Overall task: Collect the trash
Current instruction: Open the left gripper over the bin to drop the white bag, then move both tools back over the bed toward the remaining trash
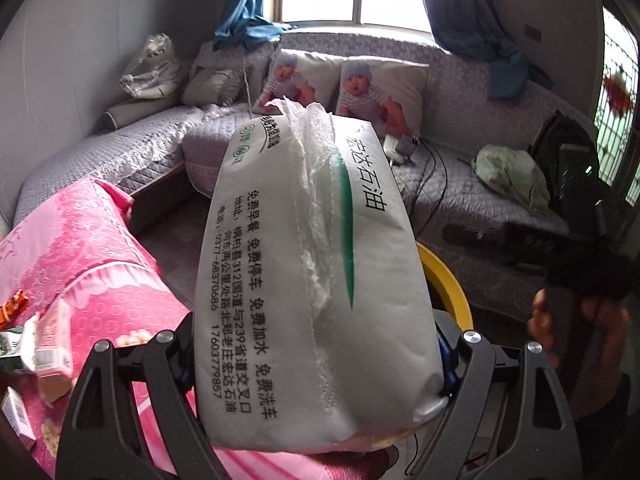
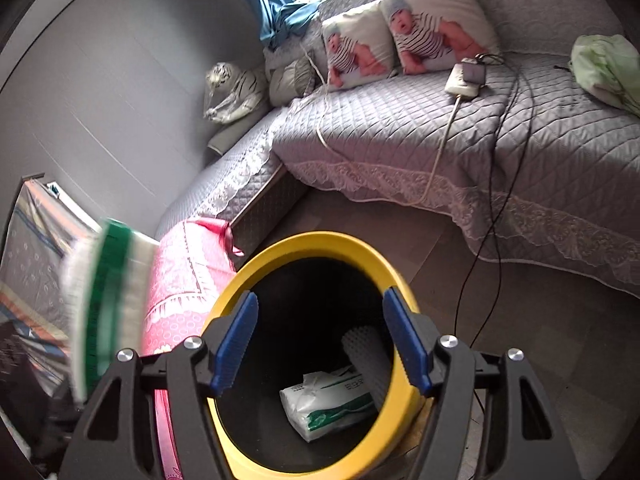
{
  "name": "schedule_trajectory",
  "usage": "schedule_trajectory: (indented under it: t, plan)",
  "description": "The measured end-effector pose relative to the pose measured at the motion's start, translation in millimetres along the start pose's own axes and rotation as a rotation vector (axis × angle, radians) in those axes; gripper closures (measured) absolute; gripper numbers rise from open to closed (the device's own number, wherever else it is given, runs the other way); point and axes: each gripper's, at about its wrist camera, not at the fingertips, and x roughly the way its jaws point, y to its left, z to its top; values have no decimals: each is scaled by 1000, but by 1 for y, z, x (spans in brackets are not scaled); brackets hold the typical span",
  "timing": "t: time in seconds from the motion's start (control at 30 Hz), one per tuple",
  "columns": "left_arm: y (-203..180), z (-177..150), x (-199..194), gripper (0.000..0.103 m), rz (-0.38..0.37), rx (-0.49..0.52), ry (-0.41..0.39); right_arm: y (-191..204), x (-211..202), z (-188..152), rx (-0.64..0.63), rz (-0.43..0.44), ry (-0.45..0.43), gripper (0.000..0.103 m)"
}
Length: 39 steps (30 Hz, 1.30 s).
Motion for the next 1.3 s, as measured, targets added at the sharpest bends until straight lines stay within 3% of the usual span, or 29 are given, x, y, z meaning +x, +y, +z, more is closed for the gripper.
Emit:
schedule_trajectory:
  t: [0.13,0.27,0.47,0.63,0.83,1.07,1.17,1.3]
  plan:
    - [0,-9,0,10,32,13,-21,-2,-8,3,-2,-3,-15,37]
    - [13,-13,-15,9,64,-16,-44,8,-9,3,-29,-8,-26,37]
    - [49,-12,-61,9,100,-125,-131,40,-2,-6,-100,43,11,37]
    - [87,-18,-124,8,148,-213,-258,82,10,-18,-186,93,57,37]
    - [144,-51,-221,8,328,-290,-416,147,27,-44,-342,173,132,37]
    - [194,-108,-314,8,582,-388,-514,224,57,-83,-518,256,257,36]
    - [199,-129,-331,8,676,-401,-503,257,67,-102,-588,278,298,36]
    - [205,-159,-336,8,682,-447,-463,294,87,-123,-646,288,352,36]
